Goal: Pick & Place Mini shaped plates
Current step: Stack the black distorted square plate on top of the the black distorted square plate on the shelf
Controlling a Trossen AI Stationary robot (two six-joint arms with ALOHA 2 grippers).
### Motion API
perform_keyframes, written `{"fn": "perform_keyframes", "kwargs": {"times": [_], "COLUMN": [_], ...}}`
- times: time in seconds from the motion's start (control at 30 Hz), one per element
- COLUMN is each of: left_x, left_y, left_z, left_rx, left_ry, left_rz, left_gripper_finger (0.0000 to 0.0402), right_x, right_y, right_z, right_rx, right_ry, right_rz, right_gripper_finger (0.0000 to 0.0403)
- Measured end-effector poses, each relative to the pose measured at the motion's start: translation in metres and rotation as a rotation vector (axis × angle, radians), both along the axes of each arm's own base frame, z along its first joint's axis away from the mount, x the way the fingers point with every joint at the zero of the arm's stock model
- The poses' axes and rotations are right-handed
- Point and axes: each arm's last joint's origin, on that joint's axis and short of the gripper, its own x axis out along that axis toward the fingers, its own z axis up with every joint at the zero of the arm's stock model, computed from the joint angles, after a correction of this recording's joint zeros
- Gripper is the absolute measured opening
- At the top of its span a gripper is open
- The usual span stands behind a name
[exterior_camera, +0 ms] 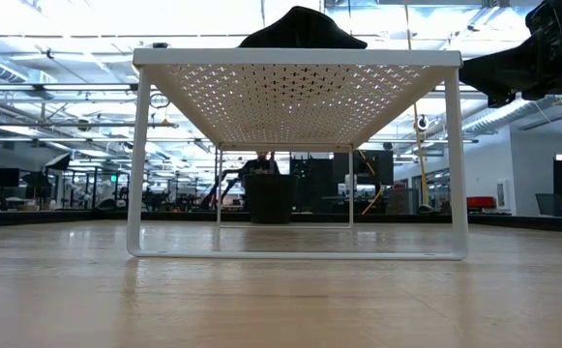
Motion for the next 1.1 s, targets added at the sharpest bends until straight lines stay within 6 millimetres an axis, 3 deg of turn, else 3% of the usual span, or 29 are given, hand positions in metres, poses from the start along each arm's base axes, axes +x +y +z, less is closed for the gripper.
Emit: {"fn": "perform_keyframes", "kwargs": {"times": [0.2, 0.5, 0.97, 1.1], "left_x": [0.02, 0.043, 0.037, 0.038], "left_y": [0.008, -0.019, -0.024, -0.023], "left_z": [-0.036, -0.085, -0.092, -0.092], "left_rx": [0.061, 0.376, 0.51, 0.469], "left_ry": [0.23, 0.44, 0.547, 0.529], "left_rz": [-0.061, -0.371, -0.498, -0.454], "left_gripper_finger": [0.0, 0.0, 0.0002, 0.0004], "right_x": [0.0, 0.0, 0.0, 0.0], "right_y": [0.0, 0.0, 0.0, 0.0], "right_z": [0.0, 0.0, 0.0, 0.0], "right_rx": [0.0, 0.0, 0.0, 0.0], "right_ry": [0.0, 0.0, 0.0, 0.0], "right_rz": [0.0, 0.0, 0.0, 0.0], "right_gripper_finger": [0.0102, 0.0102, 0.0102, 0.0102]}}
